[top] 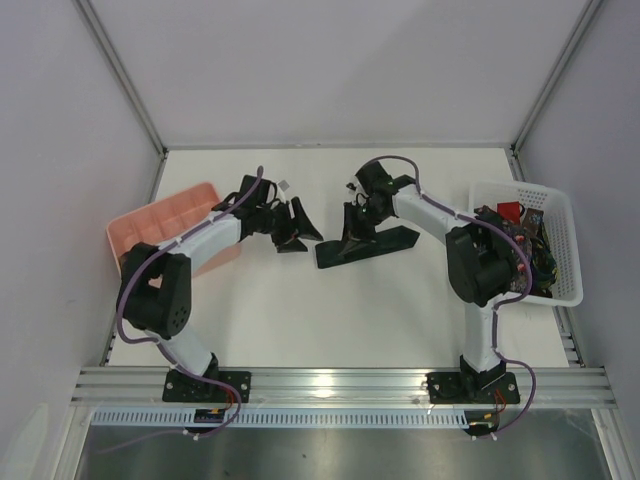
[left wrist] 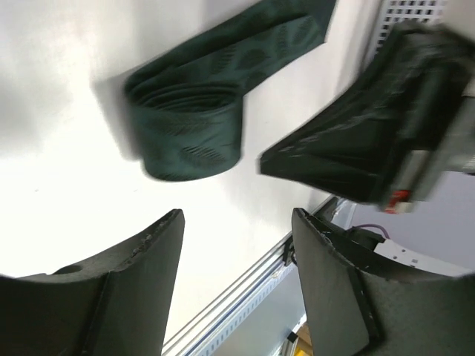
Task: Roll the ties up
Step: Roll the tie
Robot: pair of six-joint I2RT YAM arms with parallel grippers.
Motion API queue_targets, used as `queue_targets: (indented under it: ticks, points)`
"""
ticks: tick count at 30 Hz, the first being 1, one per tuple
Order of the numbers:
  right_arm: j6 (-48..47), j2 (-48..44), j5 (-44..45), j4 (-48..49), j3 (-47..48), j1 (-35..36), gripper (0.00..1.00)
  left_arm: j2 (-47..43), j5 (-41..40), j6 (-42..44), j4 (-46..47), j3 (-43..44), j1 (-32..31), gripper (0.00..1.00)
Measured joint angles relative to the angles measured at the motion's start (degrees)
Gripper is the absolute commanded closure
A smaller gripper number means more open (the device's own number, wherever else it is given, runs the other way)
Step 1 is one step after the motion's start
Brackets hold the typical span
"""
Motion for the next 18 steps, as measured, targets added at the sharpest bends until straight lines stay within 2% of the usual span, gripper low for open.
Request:
queue_targets:
  ticks: [3,4,7,18]
  points:
    - [0.4,0.6,-0.9,0.2,2.1,0.2,0.93,-0.4,0.1,1.2,-0.9,-2.4,1.5,0.31]
    - [0.4,0.9,-0.9,0.3,2.7,0.2,0.92,-0.4,0.2,1.5,-1.0,-3.2,1.8,0.24]
    - [0.6,2.1,-1.1,0.6,3.7,0.2,0.92,-0.4,1.2,2.2,-1.1,-5.4,2.4,0.20]
    - [0.5,7.5,-0.2,1.1,4.4,-0.4,0.92,2.9,5.4,2.8,3.0,-6.4,3.2,0.18]
